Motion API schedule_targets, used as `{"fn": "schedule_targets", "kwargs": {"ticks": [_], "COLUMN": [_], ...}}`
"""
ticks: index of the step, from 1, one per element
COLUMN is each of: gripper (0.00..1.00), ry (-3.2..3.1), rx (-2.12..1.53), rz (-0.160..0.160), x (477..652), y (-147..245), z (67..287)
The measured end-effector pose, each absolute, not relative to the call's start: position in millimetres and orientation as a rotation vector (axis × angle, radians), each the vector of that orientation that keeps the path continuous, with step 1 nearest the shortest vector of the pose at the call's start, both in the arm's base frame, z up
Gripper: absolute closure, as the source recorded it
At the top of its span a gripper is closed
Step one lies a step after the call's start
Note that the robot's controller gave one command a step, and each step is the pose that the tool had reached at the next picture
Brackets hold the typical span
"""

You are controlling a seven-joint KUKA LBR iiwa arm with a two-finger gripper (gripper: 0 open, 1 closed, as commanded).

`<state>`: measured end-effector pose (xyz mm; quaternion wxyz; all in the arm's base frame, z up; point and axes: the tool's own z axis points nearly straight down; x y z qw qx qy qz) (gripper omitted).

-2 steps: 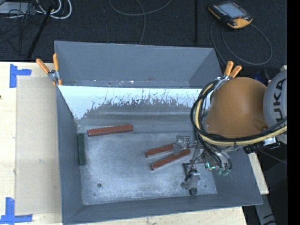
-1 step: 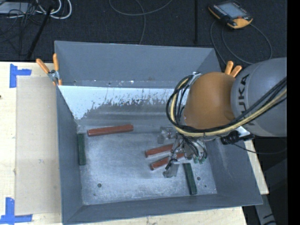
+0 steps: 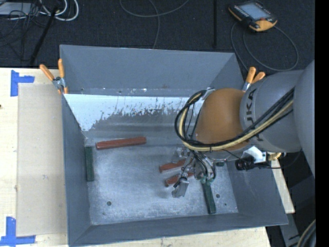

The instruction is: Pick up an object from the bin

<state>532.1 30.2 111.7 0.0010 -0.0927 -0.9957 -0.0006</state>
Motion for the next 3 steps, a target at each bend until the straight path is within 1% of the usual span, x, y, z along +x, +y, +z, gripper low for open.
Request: {"fn": "schedule_targets", "kwargs": {"ticks": [1, 2, 3], "gripper": [1.00, 1.00, 1.00], "ry": [-3.133, -3.133, -3.127], "rx": [-0.226, -0.225, -0.244], "rz": [-0.002, -0.002, 0.000], "x": [594.8, 594.8, 587.8], "y": [7, 7, 10], "z": [74, 74, 118]}}
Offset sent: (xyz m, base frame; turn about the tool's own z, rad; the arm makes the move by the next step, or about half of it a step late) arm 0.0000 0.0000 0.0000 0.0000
